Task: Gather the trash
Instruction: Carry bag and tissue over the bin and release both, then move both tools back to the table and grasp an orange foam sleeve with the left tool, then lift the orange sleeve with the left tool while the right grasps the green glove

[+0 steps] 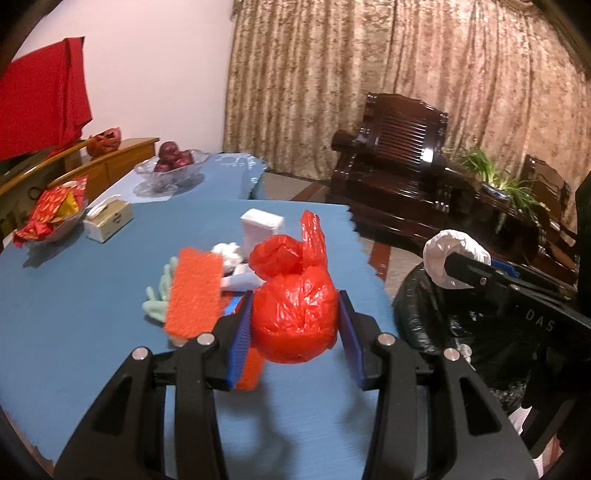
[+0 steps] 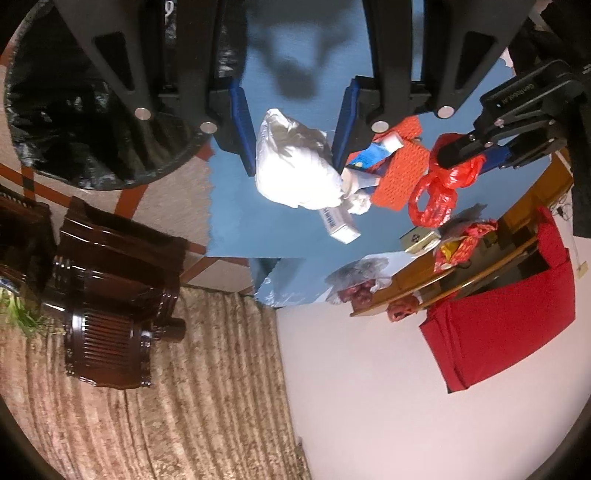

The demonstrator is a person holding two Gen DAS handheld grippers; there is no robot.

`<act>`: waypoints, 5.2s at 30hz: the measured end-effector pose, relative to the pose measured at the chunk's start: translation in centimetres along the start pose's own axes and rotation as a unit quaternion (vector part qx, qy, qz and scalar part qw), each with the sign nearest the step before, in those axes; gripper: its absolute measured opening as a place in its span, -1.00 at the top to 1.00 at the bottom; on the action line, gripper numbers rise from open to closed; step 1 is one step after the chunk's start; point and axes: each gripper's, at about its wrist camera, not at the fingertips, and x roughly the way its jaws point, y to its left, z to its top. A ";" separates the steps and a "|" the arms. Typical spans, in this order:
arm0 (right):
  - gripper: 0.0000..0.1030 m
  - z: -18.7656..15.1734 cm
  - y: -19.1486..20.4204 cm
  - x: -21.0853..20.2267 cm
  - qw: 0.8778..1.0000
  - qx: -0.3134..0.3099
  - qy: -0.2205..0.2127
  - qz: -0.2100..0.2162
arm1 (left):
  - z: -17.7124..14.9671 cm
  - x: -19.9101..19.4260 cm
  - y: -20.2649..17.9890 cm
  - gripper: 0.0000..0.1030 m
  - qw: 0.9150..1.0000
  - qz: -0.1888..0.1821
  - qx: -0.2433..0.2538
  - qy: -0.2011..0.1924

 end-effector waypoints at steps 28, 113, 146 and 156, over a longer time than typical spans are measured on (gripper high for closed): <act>0.22 -1.7 -13.9 -9.4 0.986 0.066 -0.042 -0.146 | 1.0 4.1 -15.1 0.18 0.988 -0.129 0.085 0.004; -0.81 -0.2 0.9 16.8 0.997 0.002 0.072 -0.041 | -1.7 14.4 10.2 -0.20 0.989 0.125 -0.026 0.081; -0.78 -2.5 8.5 16.9 0.996 -0.027 0.089 0.016 | -3.0 6.4 15.7 0.82 0.984 0.129 -0.105 0.058; -0.54 -3.1 13.9 18.1 0.992 -0.051 0.100 0.056 | -4.2 4.3 19.4 0.82 0.978 0.160 -0.123 0.060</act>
